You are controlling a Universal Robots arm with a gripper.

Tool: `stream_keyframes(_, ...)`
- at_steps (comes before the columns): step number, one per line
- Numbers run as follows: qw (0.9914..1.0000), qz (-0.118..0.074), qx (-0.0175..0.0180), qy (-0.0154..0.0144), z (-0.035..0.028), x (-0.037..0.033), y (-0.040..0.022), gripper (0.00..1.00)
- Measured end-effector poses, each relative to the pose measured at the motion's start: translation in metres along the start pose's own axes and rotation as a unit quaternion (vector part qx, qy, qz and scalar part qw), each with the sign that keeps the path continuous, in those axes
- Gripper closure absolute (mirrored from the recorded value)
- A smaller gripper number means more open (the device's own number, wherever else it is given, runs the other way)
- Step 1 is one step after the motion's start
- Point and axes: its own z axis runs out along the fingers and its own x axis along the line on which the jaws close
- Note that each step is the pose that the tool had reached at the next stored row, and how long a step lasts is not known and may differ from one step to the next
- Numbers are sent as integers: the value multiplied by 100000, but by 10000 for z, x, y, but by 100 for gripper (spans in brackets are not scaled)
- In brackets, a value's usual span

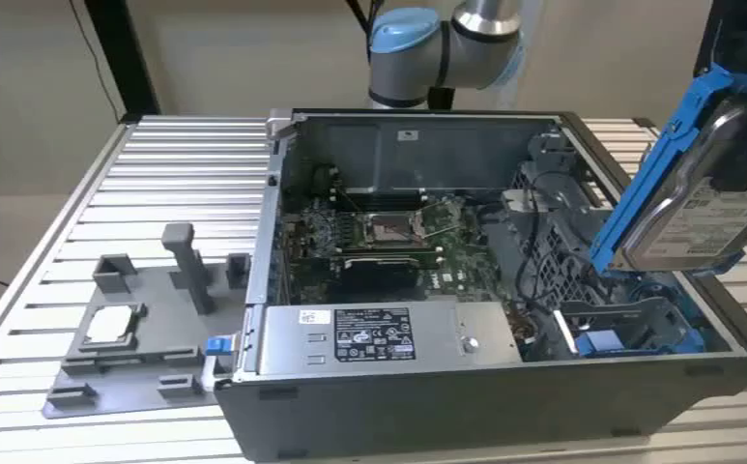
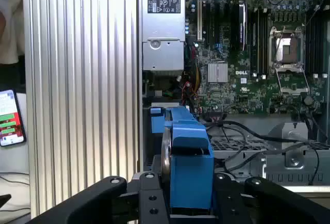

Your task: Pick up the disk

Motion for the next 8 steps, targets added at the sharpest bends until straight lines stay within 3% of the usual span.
stream_keyframes(8, 100000, 1, -2, 0, 0, -3, 0, 100)
